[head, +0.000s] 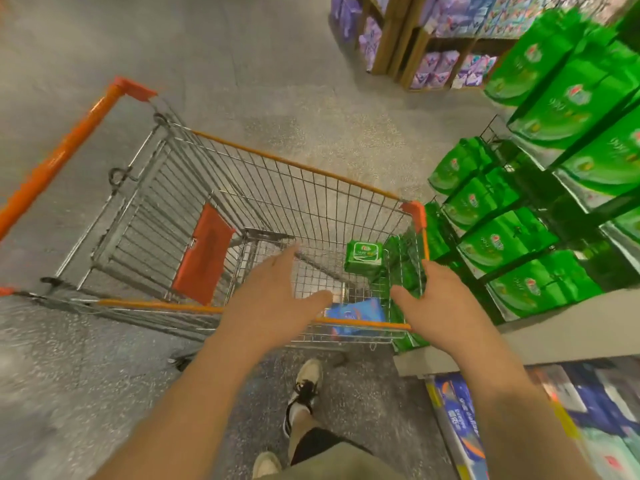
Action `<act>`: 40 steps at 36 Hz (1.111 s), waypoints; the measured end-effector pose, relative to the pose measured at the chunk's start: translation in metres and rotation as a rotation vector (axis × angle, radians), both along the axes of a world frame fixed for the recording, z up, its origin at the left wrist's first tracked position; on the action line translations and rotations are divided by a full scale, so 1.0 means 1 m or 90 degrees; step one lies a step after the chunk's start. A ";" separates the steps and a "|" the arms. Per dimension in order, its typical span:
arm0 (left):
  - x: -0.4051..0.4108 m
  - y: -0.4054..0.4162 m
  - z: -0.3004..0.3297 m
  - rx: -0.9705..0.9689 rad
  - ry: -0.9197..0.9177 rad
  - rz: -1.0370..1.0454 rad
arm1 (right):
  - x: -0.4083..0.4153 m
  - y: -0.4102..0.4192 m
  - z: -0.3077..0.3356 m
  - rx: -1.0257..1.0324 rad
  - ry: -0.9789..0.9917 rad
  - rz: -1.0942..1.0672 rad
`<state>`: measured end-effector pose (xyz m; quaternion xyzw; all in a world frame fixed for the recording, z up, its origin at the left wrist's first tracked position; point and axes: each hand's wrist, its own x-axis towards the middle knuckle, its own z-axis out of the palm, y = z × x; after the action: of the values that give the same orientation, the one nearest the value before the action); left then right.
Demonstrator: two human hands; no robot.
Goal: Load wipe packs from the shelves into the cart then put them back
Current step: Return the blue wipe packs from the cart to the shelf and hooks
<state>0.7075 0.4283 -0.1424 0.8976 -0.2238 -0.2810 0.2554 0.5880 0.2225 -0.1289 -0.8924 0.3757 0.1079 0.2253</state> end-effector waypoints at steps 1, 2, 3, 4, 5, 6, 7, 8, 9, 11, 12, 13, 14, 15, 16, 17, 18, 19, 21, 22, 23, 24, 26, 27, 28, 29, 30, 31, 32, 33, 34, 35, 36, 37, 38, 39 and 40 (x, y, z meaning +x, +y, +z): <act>0.008 -0.007 -0.004 0.003 0.007 0.003 | 0.008 -0.007 -0.005 0.010 0.002 0.001; 0.017 -0.014 -0.008 0.008 0.012 0.005 | 0.016 -0.014 -0.010 0.024 0.007 -0.002; 0.026 -0.022 -0.012 0.015 0.017 0.004 | 0.024 -0.022 -0.014 0.039 0.010 -0.003; 0.034 -0.030 -0.015 0.027 0.021 0.003 | 0.033 -0.030 -0.018 0.054 0.014 -0.005; 0.042 -0.039 -0.018 0.037 0.026 0.002 | 0.040 -0.038 -0.021 0.067 0.018 -0.005; 0.049 -0.047 -0.019 0.046 0.032 0.002 | 0.048 -0.046 -0.023 0.077 0.022 -0.002; 0.056 -0.055 -0.021 0.052 0.040 0.002 | 0.056 -0.054 -0.025 0.081 0.025 0.009; 0.062 -0.064 -0.023 0.056 0.048 0.002 | 0.064 -0.062 -0.027 0.082 0.030 0.022; 0.068 -0.071 -0.025 0.055 0.054 0.002 | 0.072 -0.069 -0.029 0.084 0.038 0.034; 0.078 -0.085 -0.032 0.057 0.064 0.006 | 0.086 -0.081 -0.036 0.084 0.059 0.058; 0.084 -0.092 -0.037 0.063 0.073 0.010 | 0.092 -0.086 -0.041 0.085 0.073 0.070; 0.089 -0.098 -0.044 0.068 0.085 0.013 | 0.097 -0.090 -0.046 0.090 0.089 0.080; 0.092 -0.103 -0.049 0.071 0.102 0.013 | 0.101 -0.093 -0.053 0.099 0.106 0.085; 0.095 -0.108 -0.056 0.070 0.121 0.010 | 0.104 -0.096 -0.059 0.110 0.125 0.087; 0.098 -0.113 -0.062 0.068 0.144 0.008 | 0.107 -0.099 -0.067 0.120 0.137 0.089; 0.100 -0.118 -0.071 0.064 0.169 0.009 | 0.109 -0.102 -0.076 0.131 0.144 0.093; 0.101 -0.122 -0.080 0.064 0.191 0.011 | 0.111 -0.106 -0.085 0.144 0.153 0.096; 0.102 -0.126 -0.090 0.070 0.212 0.013 | 0.112 -0.108 -0.095 0.161 0.167 0.095; 0.105 -0.135 -0.114 0.092 0.258 0.020 | 0.114 -0.114 -0.120 0.192 0.196 0.075; 0.106 -0.140 -0.126 0.099 0.284 0.029 | 0.114 -0.116 -0.133 0.208 0.210 0.057; 0.107 -0.144 -0.139 0.108 0.315 0.045 | 0.115 -0.118 -0.148 0.225 0.222 0.033; 0.107 -0.148 -0.151 0.119 0.342 0.064 | 0.115 -0.120 -0.163 0.243 0.236 0.004; 0.107 -0.154 -0.180 0.144 0.406 0.101 | 0.115 -0.122 -0.192 0.271 0.258 -0.044; 0.107 -0.158 -0.195 0.152 0.445 0.118 | 0.115 -0.124 -0.208 0.279 0.265 -0.065; 0.106 -0.160 -0.210 0.155 0.477 0.131 | 0.116 -0.125 -0.221 0.287 0.272 -0.091; 0.105 -0.163 -0.225 0.163 0.506 0.142 | 0.117 -0.126 -0.236 0.293 0.279 -0.115; 0.104 -0.165 -0.241 0.169 0.525 0.156 | 0.117 -0.127 -0.250 0.307 0.289 -0.137; 0.102 -0.168 -0.258 0.175 0.547 0.172 | 0.117 -0.127 -0.265 0.319 0.296 -0.154; 0.099 -0.171 -0.271 0.172 0.574 0.194 | 0.117 -0.127 -0.280 0.332 0.302 -0.173; 0.097 -0.174 -0.286 0.167 0.602 0.219 | 0.116 -0.129 -0.297 0.333 0.310 -0.184; 0.094 -0.177 -0.297 0.160 0.619 0.240 | 0.115 -0.130 -0.313 0.333 0.327 -0.186; 0.089 -0.179 -0.312 0.162 0.637 0.253 | 0.112 -0.131 -0.331 0.331 0.348 -0.171; 0.084 -0.181 -0.325 0.163 0.651 0.259 | 0.110 -0.133 -0.350 0.334 0.367 -0.152; 0.080 -0.182 -0.339 0.159 0.669 0.267 | 0.109 -0.133 -0.364 0.333 0.381 -0.134; 0.075 -0.183 -0.349 0.146 0.683 0.282 | 0.107 -0.135 -0.379 0.333 0.408 -0.122; 0.070 -0.184 -0.361 0.139 0.690 0.298 | 0.099 -0.140 -0.411 0.330 0.418 -0.117; 0.066 -0.185 -0.370 0.128 0.707 0.308 | 0.097 -0.140 -0.420 0.328 0.418 -0.112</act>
<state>0.7735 0.2433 -0.5121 0.6623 0.1806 -0.6603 0.3044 0.6846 0.0824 -0.5491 -0.6899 0.4633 0.4567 0.3176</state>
